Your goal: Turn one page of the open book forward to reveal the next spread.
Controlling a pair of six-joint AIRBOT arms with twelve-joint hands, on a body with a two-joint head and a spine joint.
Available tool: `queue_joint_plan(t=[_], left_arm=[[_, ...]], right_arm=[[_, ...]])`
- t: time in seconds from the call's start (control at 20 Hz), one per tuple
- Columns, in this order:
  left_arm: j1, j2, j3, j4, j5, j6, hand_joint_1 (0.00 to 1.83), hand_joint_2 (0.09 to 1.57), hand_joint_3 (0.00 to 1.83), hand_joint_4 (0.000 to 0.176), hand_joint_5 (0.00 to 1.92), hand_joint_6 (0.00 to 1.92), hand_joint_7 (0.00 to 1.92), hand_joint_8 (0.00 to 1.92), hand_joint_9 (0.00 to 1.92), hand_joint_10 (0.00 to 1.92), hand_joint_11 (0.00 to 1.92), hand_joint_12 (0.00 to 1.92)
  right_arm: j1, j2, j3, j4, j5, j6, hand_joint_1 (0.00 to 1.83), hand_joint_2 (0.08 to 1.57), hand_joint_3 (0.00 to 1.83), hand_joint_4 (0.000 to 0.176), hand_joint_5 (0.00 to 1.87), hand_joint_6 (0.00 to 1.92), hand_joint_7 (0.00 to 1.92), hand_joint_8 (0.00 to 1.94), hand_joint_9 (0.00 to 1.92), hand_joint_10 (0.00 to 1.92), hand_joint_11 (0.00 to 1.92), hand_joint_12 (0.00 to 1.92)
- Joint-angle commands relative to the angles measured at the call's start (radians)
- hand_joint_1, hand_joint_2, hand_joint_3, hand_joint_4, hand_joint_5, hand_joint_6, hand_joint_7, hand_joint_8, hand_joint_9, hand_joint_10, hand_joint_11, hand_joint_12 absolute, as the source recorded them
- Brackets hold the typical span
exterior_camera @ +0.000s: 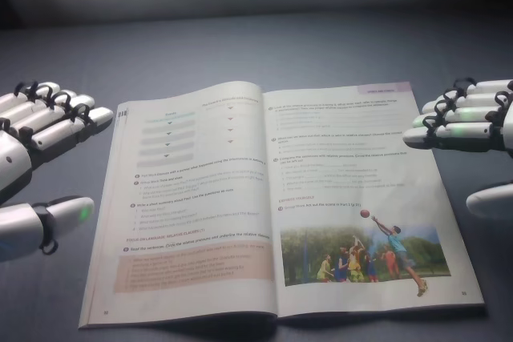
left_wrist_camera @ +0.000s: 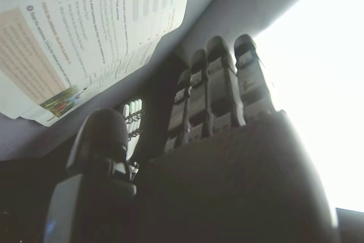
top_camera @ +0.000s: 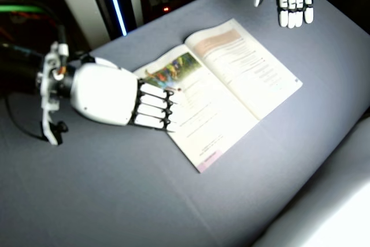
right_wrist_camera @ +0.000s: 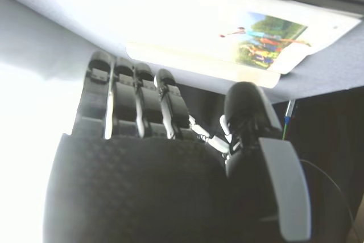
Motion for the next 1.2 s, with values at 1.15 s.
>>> queue_joint_plan(t=[1.15], left_arm=[[-0.017, -0.014, 0.011, -0.005, -0.099, -0.008, 0.00, 1.38, 0.00, 0.000, 0.00, 0.00, 0.00, 0.00, 0.00, 0.00, 0.00, 0.00]], right_arm=[[0.120, -0.115, 0.086, -0.635, -0.028, 0.465, 0.00, 1.33, 0.01, 0.000, 0.14, 0.01, 0.11, 0.00, 0.06, 0.00, 0.04, 0.06]])
